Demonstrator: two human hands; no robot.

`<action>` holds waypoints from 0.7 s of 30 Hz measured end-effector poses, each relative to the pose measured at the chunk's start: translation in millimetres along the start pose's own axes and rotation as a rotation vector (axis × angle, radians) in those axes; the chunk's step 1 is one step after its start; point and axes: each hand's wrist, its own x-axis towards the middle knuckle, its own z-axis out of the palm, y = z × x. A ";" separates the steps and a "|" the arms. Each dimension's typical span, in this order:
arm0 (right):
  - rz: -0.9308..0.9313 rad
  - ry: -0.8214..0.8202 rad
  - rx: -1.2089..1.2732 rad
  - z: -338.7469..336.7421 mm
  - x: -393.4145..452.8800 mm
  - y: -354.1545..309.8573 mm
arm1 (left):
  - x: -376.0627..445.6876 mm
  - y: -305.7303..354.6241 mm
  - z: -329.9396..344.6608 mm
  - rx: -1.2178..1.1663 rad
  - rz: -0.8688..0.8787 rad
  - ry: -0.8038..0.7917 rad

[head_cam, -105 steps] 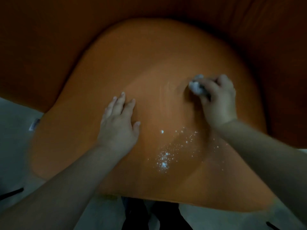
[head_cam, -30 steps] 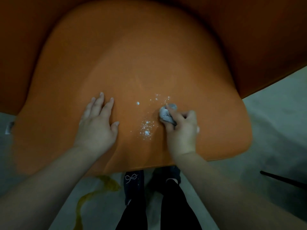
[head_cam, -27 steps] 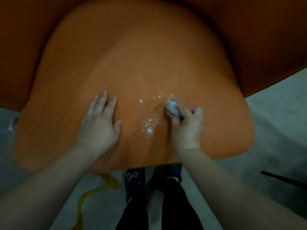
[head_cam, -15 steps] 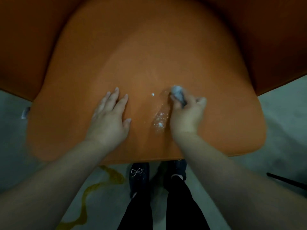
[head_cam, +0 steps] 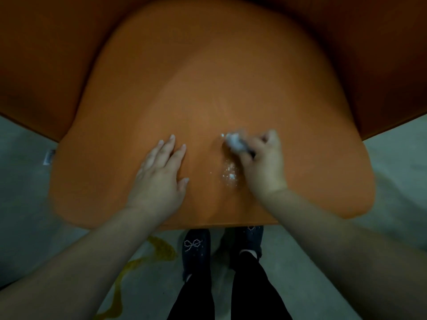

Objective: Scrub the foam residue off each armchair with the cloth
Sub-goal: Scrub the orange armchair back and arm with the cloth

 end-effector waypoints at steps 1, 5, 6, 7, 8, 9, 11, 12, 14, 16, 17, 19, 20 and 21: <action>0.029 0.086 -0.015 -2.9 18.3 0.0 | 0.0 -0.8 0.2 0.003 0.009 0.000; 0.042 0.055 -0.093 5.5 63.3 -9.7 | 0.0 -5.0 0.7 0.007 0.045 0.007; 0.006 0.017 -0.138 12.5 54.7 -12.9 | -0.4 -5.5 0.7 0.007 0.049 0.005; -0.050 -0.016 -0.184 18.2 39.0 -15.4 | -0.9 -5.7 0.8 0.008 0.050 0.004; -0.115 -0.052 -0.212 21.0 19.2 -17.6 | -1.2 -5.9 0.4 0.010 0.049 0.005; -0.170 -0.099 -0.217 20.4 -0.6 -17.5 | -1.5 -5.3 -0.1 0.010 0.046 0.005; -0.272 -0.214 -0.199 11.2 -28.4 -11.8 | -1.9 -4.5 -1.6 0.000 0.040 0.001; -0.315 -0.246 -0.195 4.4 -31.3 -8.0 | -1.7 -4.3 -2.4 -0.005 0.037 -0.002; -0.309 -0.193 -0.193 -6.8 -18.0 -2.1 | -1.6 -4.5 -3.6 -0.008 0.035 -0.014; -0.145 -0.037 -0.207 -13.9 6.2 4.5 | -1.5 -5.9 -2.7 -0.003 0.044 -0.012; -0.034 0.011 -0.211 -15.3 14.9 6.5 | -2.1 -6.6 -1.9 -0.001 0.049 -0.009; 0.110 0.047 -0.206 -8.5 12.6 6.2 | -2.5 -7.1 0.0 -0.007 0.053 -0.004; 0.142 0.055 -0.190 0.4 2.9 1.4 | -2.2 -7.3 1.0 -0.011 0.055 0.000; 0.165 0.062 -0.161 11.8 -10.6 -6.5 | -2.0 -7.0 1.8 -0.015 0.057 0.007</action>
